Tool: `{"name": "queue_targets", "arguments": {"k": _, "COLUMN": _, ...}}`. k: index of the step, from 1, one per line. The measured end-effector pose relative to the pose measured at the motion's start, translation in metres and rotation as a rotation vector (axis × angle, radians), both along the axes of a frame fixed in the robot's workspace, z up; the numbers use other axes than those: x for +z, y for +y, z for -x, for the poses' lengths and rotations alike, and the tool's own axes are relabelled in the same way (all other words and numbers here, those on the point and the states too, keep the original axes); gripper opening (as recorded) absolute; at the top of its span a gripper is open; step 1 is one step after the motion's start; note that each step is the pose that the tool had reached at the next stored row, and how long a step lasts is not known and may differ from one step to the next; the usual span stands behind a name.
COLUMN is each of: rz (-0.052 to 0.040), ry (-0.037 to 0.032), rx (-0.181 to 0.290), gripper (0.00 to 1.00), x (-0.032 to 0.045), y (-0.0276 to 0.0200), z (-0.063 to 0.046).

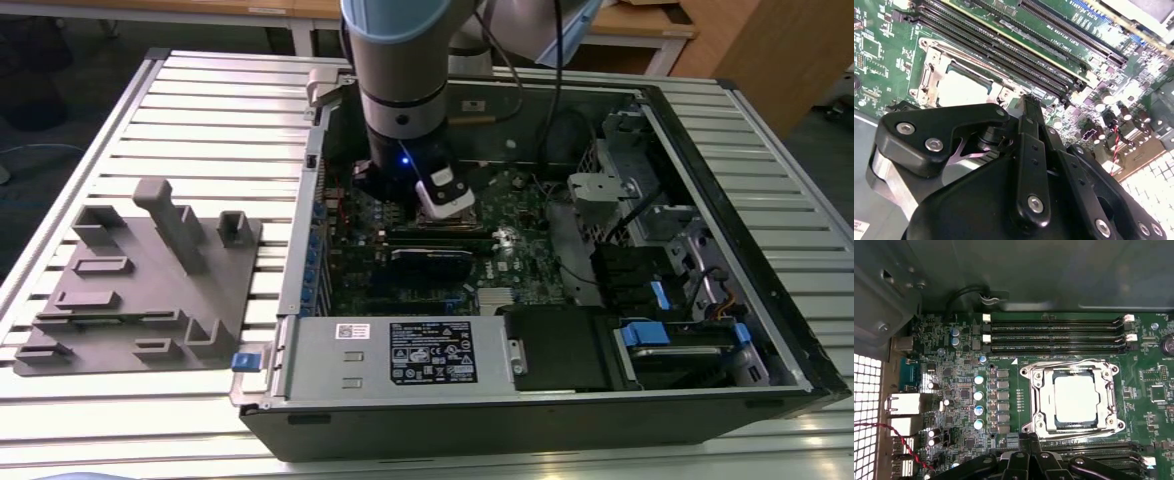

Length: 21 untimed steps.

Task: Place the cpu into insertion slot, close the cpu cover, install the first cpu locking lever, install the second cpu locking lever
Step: 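Install the second cpu locking lever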

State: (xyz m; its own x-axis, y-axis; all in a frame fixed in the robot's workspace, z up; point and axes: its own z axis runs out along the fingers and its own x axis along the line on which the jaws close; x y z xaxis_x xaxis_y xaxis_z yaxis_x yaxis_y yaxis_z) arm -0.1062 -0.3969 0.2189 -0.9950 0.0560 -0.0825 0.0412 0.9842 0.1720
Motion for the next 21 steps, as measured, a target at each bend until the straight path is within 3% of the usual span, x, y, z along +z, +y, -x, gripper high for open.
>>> {"name": "queue_targets", "arguments": {"k": 3, "rz": 0.0134, "ry": 0.0, "rx": -0.001, "gripper": 0.11, "x": 0.0, "y": 0.006, "z": -0.002}}
{"name": "queue_targets", "arguments": {"k": 6, "rz": 0.0194, "ry": -0.0001, "rx": -0.001, "gripper": 0.11, "x": -0.0001, "y": 0.0106, "z": -0.006}}
{"name": "queue_targets", "arguments": {"k": 15, "rz": 0.0216, "ry": 0.0009, "rx": -0.002, "gripper": 0.11, "x": -0.0005, "y": 0.0166, "z": -0.037}}
{"name": "queue_targets", "arguments": {"k": 21, "rz": 0.0248, "ry": 0.0015, "rx": -0.002, "gripper": 0.11, "x": -0.0008, "y": 0.0258, "z": -0.051}}
